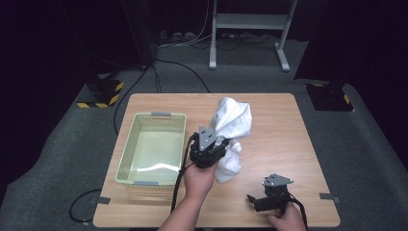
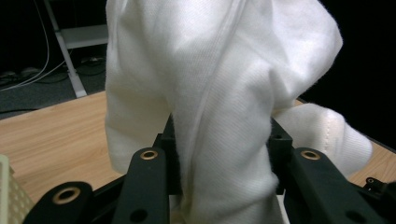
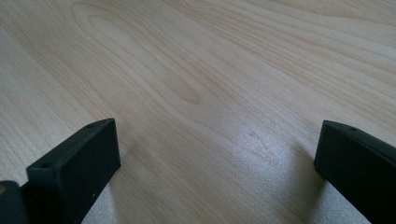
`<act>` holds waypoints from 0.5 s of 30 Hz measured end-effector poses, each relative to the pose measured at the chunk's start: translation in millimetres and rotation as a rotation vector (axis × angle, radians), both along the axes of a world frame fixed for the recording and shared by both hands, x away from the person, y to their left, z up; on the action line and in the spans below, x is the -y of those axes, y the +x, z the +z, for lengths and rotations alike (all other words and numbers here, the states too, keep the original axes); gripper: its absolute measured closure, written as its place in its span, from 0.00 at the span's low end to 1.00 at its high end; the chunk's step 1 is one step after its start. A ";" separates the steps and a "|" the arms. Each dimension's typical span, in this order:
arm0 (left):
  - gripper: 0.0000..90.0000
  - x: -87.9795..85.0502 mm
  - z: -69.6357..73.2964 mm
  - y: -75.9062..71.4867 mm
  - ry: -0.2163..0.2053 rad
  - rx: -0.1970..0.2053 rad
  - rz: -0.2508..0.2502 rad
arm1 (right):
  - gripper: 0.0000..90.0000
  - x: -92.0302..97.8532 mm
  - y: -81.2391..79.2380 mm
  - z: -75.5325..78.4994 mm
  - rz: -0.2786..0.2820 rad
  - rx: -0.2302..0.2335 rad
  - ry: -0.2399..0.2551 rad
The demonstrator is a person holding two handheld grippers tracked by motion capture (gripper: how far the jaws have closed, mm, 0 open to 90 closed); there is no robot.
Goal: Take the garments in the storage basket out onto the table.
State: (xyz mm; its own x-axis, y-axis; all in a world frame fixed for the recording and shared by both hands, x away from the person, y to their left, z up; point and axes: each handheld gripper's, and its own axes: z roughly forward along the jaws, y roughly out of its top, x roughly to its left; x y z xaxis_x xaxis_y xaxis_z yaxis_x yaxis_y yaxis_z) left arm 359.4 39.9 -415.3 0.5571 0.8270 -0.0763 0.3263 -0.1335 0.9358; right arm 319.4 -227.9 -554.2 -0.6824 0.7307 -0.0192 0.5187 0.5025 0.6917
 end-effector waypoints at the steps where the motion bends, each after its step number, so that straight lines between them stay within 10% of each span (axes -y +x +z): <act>1: 0.70 0.7 -1.3 0.8 0.000 -0.002 -0.001 | 0.00 0.0 0.0 0.0 0.000 0.000 0.000; 15: 0.70 13.1 -21.0 8.9 -0.024 -0.036 -0.002 | 0.00 0.0 0.0 0.0 0.000 0.000 0.000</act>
State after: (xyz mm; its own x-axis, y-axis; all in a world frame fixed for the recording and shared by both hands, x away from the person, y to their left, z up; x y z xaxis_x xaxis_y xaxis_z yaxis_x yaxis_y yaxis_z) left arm 368.3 26.7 -436.2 0.5550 0.8236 -0.1165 0.3600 -0.1116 0.9262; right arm 319.5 -227.9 -554.1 -0.6824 0.7307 -0.0194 0.5185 0.5026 0.6918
